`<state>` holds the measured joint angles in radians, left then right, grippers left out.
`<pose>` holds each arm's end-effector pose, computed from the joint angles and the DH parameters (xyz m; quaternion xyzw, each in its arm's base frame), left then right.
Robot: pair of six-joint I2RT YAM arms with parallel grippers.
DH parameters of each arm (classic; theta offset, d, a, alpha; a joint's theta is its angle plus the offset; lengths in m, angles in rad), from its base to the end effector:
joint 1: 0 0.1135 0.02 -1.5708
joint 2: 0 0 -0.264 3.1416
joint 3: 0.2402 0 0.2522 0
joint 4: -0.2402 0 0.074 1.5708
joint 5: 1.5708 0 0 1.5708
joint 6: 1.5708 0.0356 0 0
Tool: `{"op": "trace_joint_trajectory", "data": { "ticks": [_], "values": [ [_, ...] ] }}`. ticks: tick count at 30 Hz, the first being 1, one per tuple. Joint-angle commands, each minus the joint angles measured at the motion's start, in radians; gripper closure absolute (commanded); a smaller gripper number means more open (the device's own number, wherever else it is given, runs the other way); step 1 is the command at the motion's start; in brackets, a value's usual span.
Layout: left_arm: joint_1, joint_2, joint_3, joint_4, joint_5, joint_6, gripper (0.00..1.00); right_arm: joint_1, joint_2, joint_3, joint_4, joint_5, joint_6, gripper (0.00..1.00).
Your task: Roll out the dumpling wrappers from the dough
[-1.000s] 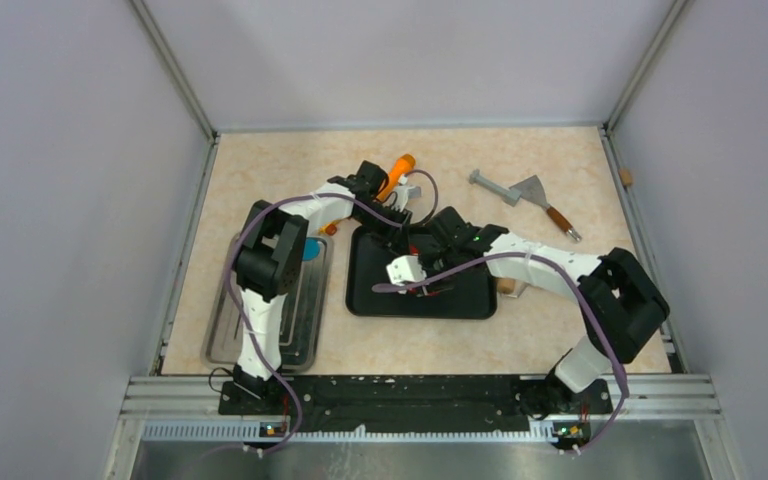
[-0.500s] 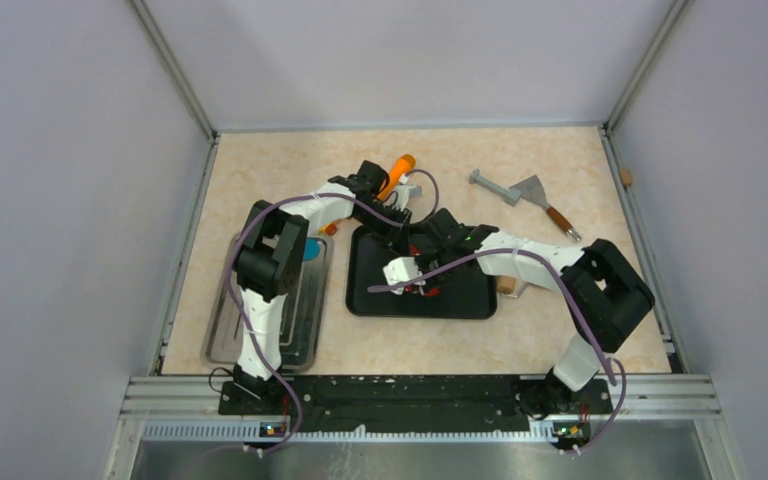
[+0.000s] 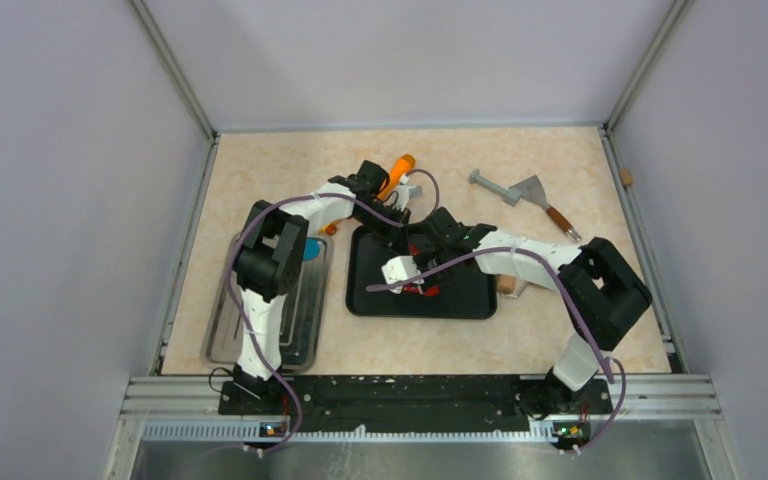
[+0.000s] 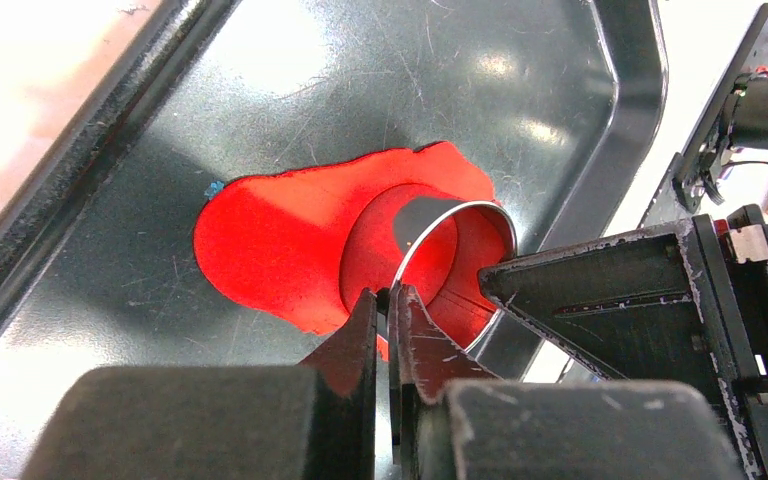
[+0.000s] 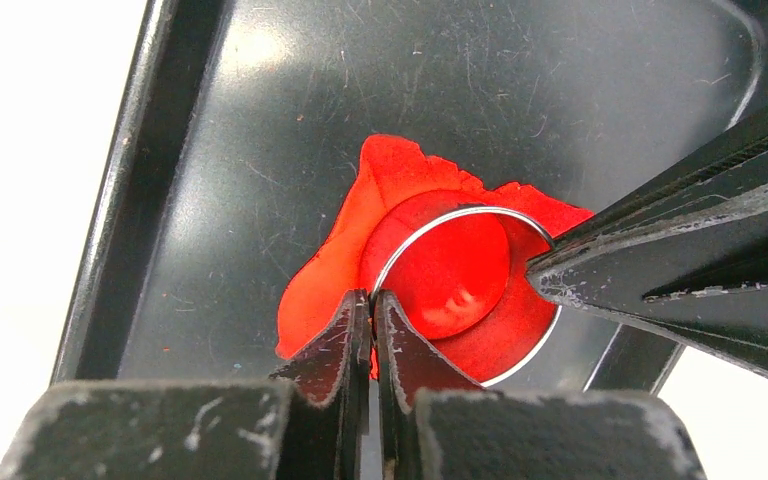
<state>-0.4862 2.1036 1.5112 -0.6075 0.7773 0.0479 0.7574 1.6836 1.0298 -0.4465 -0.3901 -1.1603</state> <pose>0.3657 -0.2215 0.1613 0.3074 0.8589 -0.4006 0.0856 0.2299 0.2360 0.1792 -0.8068 0.5111 0.1389 0.2618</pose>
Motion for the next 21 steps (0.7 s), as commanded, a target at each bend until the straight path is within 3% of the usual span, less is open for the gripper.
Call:
{"op": "trace_joint_trajectory", "data": {
  "ticks": [1, 11, 21],
  "values": [
    [-0.003, 0.021, 0.005, 0.008, -0.015, 0.007, 0.97, 0.013, 0.027, 0.027, -0.004, -0.030, 0.013, 1.00],
    [-0.004, 0.056, -0.011, -0.021, -0.053, 0.006, 1.00, 0.015, 0.069, 0.017, 0.014, -0.021, 0.096, 1.00],
    [-0.008, 0.089, 0.028, -0.013, -0.058, 0.001, 1.00, 0.068, 0.106, -0.003, 0.086, 0.043, 0.336, 1.00]
  ]
}}
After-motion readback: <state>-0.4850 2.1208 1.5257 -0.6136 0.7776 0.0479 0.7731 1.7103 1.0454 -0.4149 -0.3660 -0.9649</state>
